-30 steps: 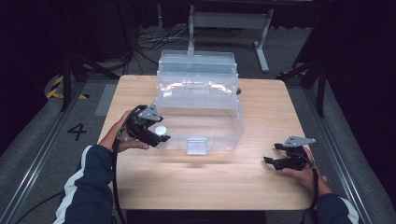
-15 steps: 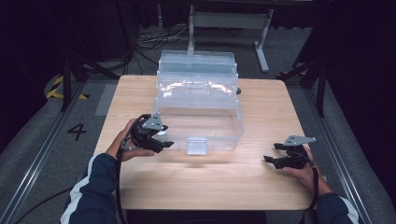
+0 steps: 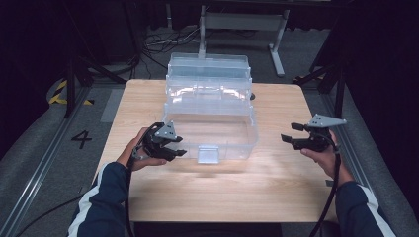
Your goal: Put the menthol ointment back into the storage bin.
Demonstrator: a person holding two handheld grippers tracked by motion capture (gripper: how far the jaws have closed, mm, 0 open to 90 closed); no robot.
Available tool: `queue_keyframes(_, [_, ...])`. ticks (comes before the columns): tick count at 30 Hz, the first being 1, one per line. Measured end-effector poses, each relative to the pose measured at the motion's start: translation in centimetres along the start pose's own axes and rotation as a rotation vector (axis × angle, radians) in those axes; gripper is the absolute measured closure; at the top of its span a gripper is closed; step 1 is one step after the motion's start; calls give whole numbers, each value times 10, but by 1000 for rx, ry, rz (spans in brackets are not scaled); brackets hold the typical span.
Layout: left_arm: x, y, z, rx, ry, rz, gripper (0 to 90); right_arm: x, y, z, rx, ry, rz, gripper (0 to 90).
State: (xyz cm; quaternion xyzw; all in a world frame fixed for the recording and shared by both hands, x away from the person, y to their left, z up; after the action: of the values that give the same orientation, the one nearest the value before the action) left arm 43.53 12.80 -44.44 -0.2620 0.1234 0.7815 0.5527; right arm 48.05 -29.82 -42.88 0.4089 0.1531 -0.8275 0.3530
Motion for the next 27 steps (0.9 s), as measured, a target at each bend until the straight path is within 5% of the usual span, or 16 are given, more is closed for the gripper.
queue_keyframes(11, [4,-4,-10,15,-10,19,598,-91,-7,-20,-36,55,123,366])
queue_keyframes(27, [6,-9,-13,9,-27,10,660,-148,-13,-53,-78,81,161,364])
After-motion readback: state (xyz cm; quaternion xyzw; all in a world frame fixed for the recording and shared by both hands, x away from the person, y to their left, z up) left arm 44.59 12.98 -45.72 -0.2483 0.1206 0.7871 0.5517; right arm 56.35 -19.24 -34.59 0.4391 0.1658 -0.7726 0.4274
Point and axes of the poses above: each handheld gripper's, and its own axes: z roughly backward along the jaws, x roughly out of its underside, y roughly to its right, the point moved 6 cm from there along -z, roughly forward along the jaws, and after that the axes turned 8 degrees about -y, right-handed, at the moved point
